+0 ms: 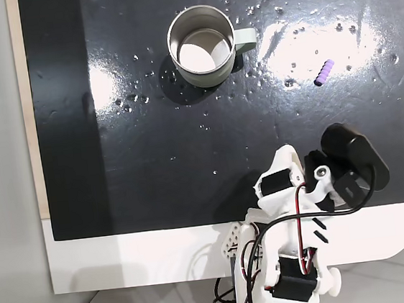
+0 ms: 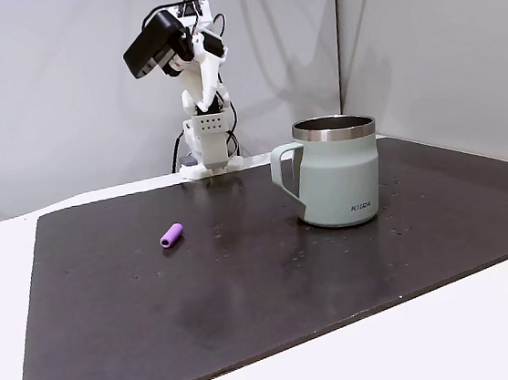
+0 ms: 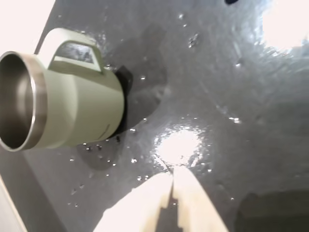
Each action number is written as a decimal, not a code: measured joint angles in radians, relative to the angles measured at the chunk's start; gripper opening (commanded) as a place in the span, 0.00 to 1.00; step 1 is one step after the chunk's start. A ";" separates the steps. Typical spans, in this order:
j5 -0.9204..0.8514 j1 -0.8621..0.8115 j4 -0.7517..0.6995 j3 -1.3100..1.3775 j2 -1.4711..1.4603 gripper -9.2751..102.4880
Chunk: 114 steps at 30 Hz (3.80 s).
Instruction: Grasp a pengrip and put it in the cup.
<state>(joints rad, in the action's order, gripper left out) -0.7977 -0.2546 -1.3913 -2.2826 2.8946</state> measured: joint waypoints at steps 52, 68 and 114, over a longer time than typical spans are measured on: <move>-0.574 -0.259 0.009 1.040 -1.608 0.31; -0.584 -0.250 0.166 1.055 -1.799 0.32; 0.040 0.054 -0.245 1.401 -1.551 0.08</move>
<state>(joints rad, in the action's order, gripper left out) -0.7578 -0.2010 -1.6368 -0.8820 1.3438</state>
